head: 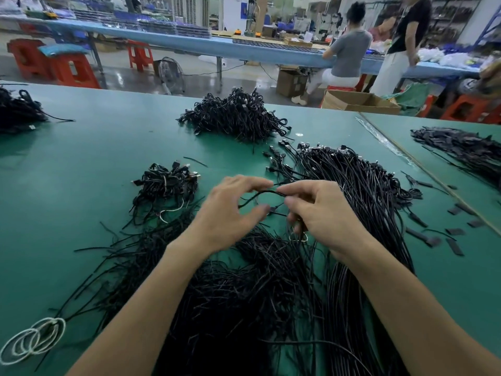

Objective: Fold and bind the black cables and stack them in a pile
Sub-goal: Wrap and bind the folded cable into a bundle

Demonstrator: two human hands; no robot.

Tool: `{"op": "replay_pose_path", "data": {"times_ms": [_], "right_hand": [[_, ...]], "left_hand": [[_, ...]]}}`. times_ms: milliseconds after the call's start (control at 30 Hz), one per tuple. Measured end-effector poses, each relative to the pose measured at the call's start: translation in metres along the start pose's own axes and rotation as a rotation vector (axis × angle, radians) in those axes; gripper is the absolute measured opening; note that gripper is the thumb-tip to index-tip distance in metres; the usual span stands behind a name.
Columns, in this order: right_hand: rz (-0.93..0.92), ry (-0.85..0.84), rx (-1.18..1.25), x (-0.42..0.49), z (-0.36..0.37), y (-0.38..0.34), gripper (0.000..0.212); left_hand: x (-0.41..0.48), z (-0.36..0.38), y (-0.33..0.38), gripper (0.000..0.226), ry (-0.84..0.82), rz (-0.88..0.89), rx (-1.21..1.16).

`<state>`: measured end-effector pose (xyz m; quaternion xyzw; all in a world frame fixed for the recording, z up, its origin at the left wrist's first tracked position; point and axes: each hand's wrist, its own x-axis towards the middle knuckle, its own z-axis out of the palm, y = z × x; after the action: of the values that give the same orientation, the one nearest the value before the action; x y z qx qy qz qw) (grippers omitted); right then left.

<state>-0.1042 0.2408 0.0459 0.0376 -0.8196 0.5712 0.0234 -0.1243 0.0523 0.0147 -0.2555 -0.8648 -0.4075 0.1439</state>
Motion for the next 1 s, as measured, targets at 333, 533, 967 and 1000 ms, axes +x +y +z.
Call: {"op": "replay_pose_path", "data": {"times_ms": [333,533,967,1000], "right_hand": [[-0.010,-0.185,-0.109,-0.017,-0.013,-0.008,0.024],[-0.190,0.096,0.052,-0.009,-0.004,-0.009,0.022],[-0.238,-0.413,-0.493,-0.047,0.017,-0.018,0.035],[-0.273,-0.370,-0.476,-0.048,0.015,-0.022,0.032]], "left_hand": [[-0.013,0.003,0.015,0.027,0.115,-0.275,-0.315],[-0.020,-0.013,0.036,0.056,-0.456,-0.361,-0.551],[-0.013,-0.002,0.025,0.041,0.334,-0.246,-0.925],[-0.014,-0.001,0.025,0.039,0.312,-0.216,-0.753]]}}
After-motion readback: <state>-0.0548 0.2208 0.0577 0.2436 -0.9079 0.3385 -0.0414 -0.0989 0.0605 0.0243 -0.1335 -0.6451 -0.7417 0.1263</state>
